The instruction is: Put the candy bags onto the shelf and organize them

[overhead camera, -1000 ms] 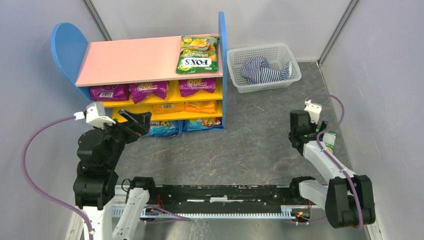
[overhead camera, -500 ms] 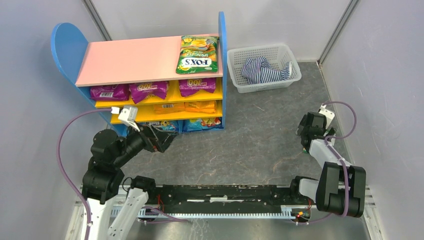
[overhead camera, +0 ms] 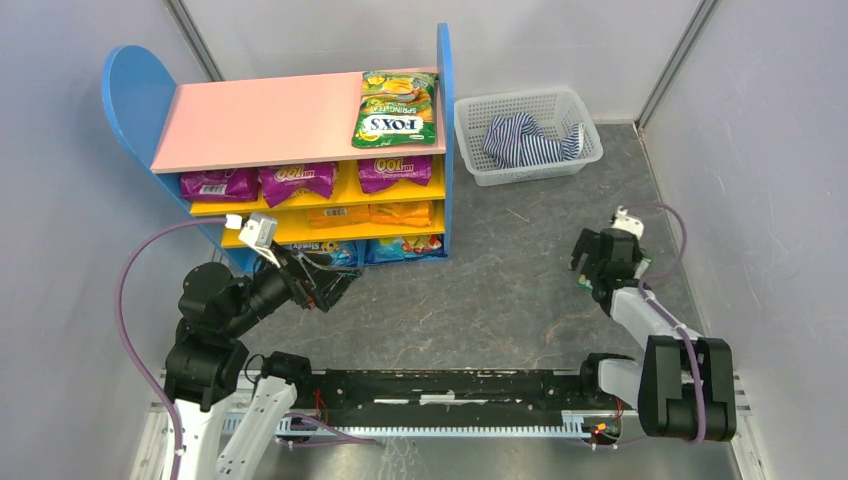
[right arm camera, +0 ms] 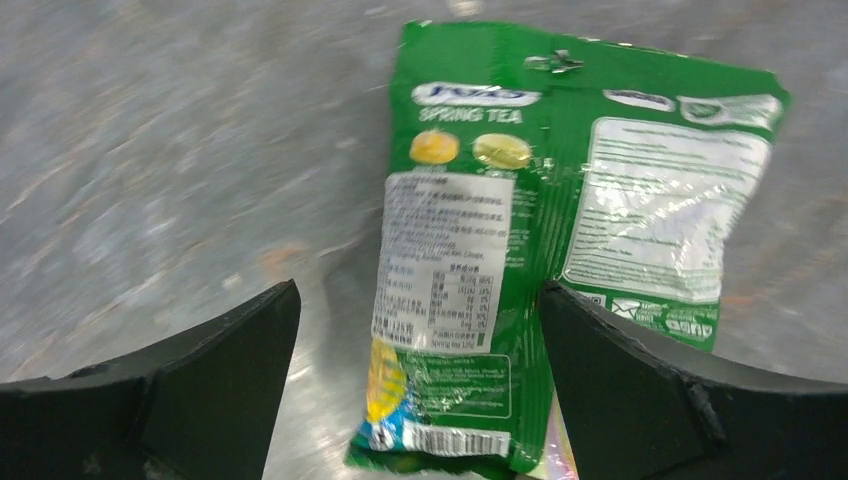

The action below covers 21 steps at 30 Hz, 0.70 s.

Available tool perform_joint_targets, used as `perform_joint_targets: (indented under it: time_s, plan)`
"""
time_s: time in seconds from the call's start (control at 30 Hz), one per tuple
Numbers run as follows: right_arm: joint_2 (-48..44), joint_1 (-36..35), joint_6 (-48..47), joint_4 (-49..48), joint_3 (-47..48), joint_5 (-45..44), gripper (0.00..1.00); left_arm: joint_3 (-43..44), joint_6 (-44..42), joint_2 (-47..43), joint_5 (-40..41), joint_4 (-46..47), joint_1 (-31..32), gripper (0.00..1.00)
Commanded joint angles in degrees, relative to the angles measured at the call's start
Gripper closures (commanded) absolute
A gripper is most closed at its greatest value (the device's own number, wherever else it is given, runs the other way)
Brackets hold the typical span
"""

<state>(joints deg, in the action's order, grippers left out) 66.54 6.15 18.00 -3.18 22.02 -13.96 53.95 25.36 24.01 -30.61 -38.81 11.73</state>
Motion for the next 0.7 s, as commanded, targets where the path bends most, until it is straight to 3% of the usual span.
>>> perform_joint_targets:
  time_s: [0.0, 0.13, 0.27, 0.4, 0.67]
  plan:
    - [-1.91, -10.85, 3.42, 0.27, -3.43, 8.56, 0.05, 0.01, -3.06, 0.89, -1.63, 2.96, 0.14, 0.00]
    - [-3.25, -24.22, 7.82, -1.43, -4.25, 10.91, 0.05, -0.59, -2.09, 1.47, -1.54, 4.30, 0.14, 0.00]
    - [-2.44, -34.29, 6.94, -3.89, -2.40, 19.41, 0.05, -3.00, 0.66, 1.92, 0.15, 6.08, 0.14, 0.00]
    - [-5.26, -35.80, 0.91, -0.09, 0.81, 19.64, 0.04, -4.37, 2.72, 2.77, 1.66, 6.07, 0.14, 0.00]
    - [-10.16, -36.65, -8.33, 11.22, 4.62, 6.80, 0.02, -6.81, 5.35, 2.81, 0.57, 7.40, 0.14, 0.00]
